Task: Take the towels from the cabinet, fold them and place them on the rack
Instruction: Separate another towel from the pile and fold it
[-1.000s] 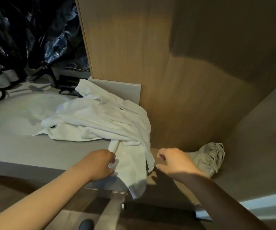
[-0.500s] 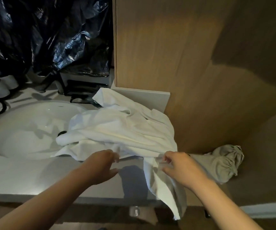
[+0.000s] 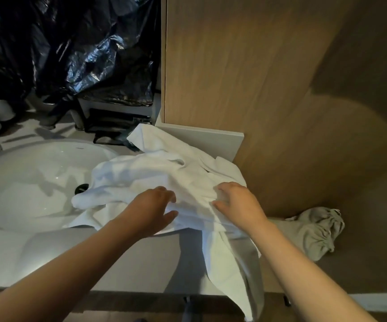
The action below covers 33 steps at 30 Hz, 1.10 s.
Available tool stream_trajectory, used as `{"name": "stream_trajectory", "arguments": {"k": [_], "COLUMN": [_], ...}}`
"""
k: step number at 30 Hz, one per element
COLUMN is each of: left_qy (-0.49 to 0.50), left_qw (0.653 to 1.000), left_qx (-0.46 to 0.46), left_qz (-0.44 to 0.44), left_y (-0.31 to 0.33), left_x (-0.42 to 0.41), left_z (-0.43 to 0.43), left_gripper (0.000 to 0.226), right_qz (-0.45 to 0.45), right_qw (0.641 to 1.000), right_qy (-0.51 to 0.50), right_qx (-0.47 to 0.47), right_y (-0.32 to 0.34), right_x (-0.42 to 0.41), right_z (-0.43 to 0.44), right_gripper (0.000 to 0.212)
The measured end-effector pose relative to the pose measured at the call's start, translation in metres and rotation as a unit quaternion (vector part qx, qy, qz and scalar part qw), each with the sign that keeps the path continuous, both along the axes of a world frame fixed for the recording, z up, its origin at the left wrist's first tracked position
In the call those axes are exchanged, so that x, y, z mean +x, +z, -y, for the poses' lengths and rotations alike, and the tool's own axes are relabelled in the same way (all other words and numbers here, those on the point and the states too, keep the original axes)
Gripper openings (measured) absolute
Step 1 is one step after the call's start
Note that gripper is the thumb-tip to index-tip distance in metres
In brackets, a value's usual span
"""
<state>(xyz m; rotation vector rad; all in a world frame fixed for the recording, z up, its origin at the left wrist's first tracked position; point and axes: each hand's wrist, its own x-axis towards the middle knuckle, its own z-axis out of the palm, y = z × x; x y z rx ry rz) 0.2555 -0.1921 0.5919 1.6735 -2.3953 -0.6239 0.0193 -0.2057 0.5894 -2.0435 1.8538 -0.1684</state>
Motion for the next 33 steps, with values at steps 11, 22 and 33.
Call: {"name": "stream_trajectory", "arguments": {"k": [11,22,33], "left_qy": [0.036,0.006,-0.002], "left_qw": [0.999,0.988,0.964], "left_qx": [-0.014,-0.109,-0.161], "left_qz": [-0.022,-0.109,-0.211], "left_y": [0.002,0.025,0.082], "left_x": [-0.014,-0.038,-0.027], "left_z": [0.023,0.038,0.014], "left_gripper": [0.044,0.071,0.037], "right_qz": [0.069,0.27,0.288], "right_qw": [0.993,0.933,0.948], "right_qy": [-0.015,-0.044,-0.002], "right_qx": [-0.1,-0.235,-0.137], "right_y": [-0.022,0.043,0.08], "right_x": [-0.015,-0.028,-0.042], "right_z": [0.022,0.007,-0.012], "right_gripper": [0.022,0.017,0.006]}}
